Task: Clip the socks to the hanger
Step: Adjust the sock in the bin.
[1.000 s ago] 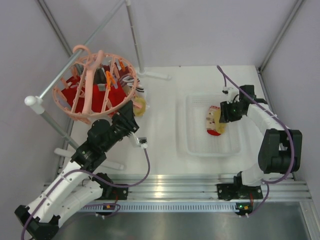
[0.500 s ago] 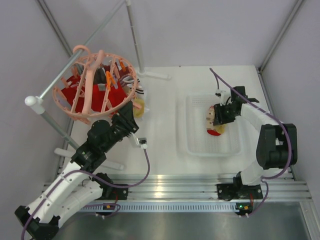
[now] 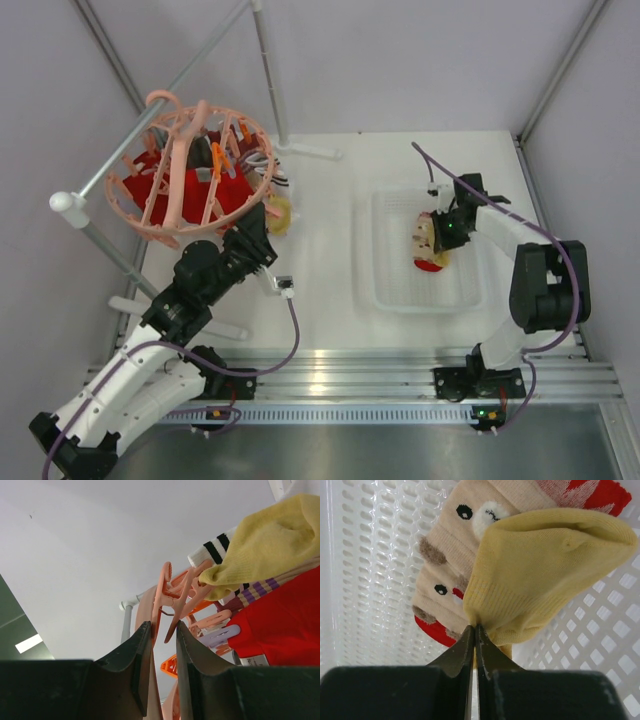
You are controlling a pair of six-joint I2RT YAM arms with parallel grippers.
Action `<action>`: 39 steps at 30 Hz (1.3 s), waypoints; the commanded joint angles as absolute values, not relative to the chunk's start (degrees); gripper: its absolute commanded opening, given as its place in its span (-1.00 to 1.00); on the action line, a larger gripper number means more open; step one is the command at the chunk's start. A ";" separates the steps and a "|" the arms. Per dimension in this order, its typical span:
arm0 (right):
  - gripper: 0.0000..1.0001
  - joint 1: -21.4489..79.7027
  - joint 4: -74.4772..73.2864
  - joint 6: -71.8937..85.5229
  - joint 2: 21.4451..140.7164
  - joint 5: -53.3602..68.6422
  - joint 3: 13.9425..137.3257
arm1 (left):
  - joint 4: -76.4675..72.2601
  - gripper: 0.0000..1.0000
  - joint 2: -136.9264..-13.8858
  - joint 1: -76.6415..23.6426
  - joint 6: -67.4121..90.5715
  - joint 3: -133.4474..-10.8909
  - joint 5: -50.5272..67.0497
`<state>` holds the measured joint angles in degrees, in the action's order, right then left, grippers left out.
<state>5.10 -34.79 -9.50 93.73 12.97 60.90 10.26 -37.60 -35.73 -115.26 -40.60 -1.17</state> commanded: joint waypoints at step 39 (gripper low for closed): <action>-1.00 0.35 -13.80 26.43 75.52 37.29 52.30 | 9.14 -1.00 -36.83 -35.68 -126.21 -39.81 -1.32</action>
